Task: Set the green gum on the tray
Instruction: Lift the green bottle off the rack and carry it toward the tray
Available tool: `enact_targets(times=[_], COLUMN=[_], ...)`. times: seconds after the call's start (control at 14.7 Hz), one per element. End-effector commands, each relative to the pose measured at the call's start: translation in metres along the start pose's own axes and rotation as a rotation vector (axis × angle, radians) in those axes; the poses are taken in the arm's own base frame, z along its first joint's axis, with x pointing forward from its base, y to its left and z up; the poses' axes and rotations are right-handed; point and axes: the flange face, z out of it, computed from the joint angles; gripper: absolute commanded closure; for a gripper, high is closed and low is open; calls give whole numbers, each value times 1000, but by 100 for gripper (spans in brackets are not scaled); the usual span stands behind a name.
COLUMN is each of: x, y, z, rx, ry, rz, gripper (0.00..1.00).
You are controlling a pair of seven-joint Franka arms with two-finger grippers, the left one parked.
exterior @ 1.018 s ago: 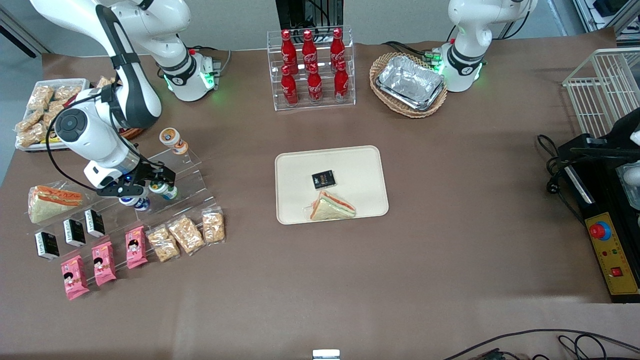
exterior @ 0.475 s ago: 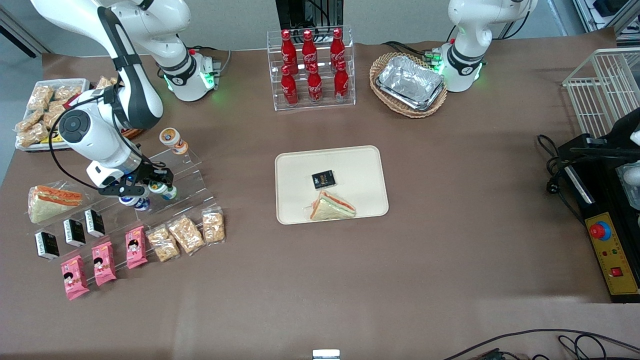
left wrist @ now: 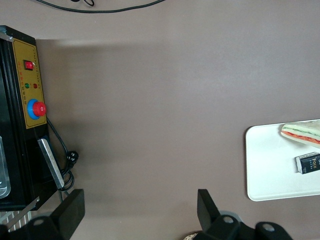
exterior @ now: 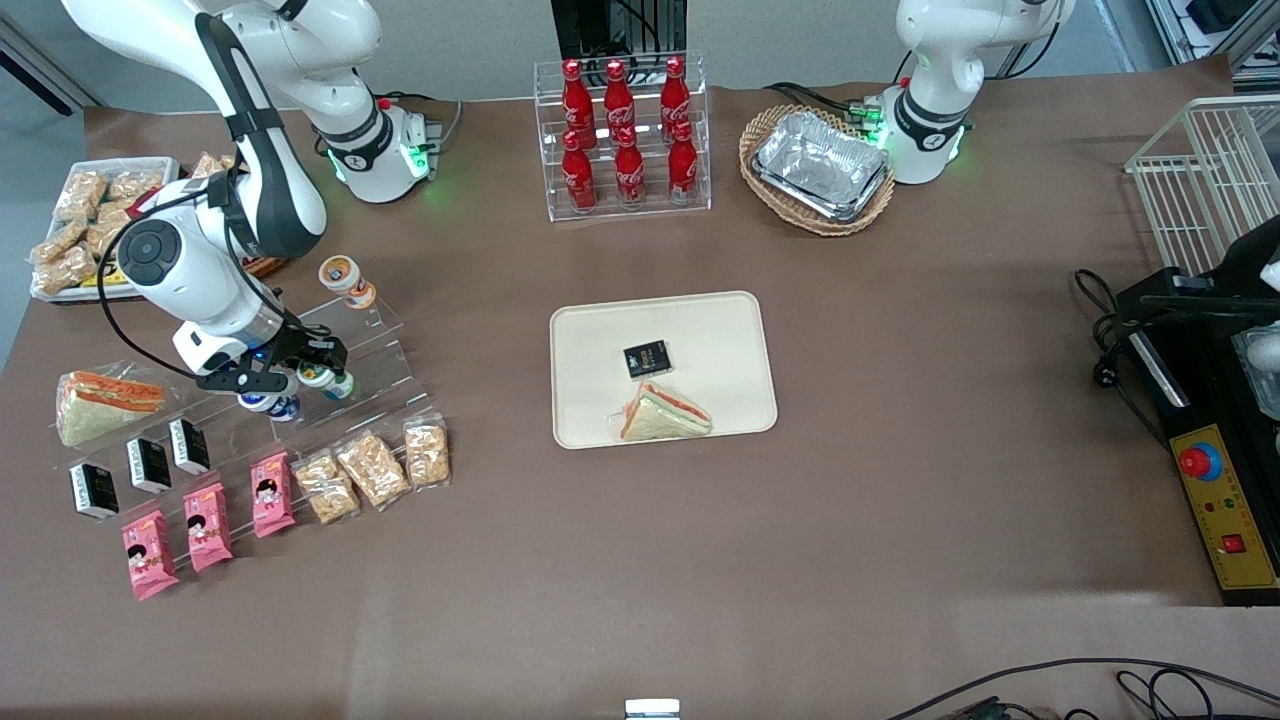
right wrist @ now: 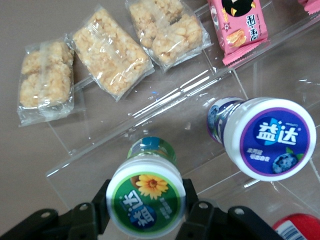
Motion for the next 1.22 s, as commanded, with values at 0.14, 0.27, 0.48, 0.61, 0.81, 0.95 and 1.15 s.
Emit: enact_targets(times=[0.14,0.27,0.48,0.61,0.81,0.95,1.15], x=[31,44,53,52,45,40,24], y=[-9,-13,-32,-47,-67,-81,-137], z=[-63,-106,-172,-211,-256,-273,-274], rx=[8,5,3,0,30,64,73], ry=[-30,-74,-112,-131,-148,-155,-174], rz=[11,8,-7,-19,7,30,117], gripper=[50,52,52,52,52,52,52])
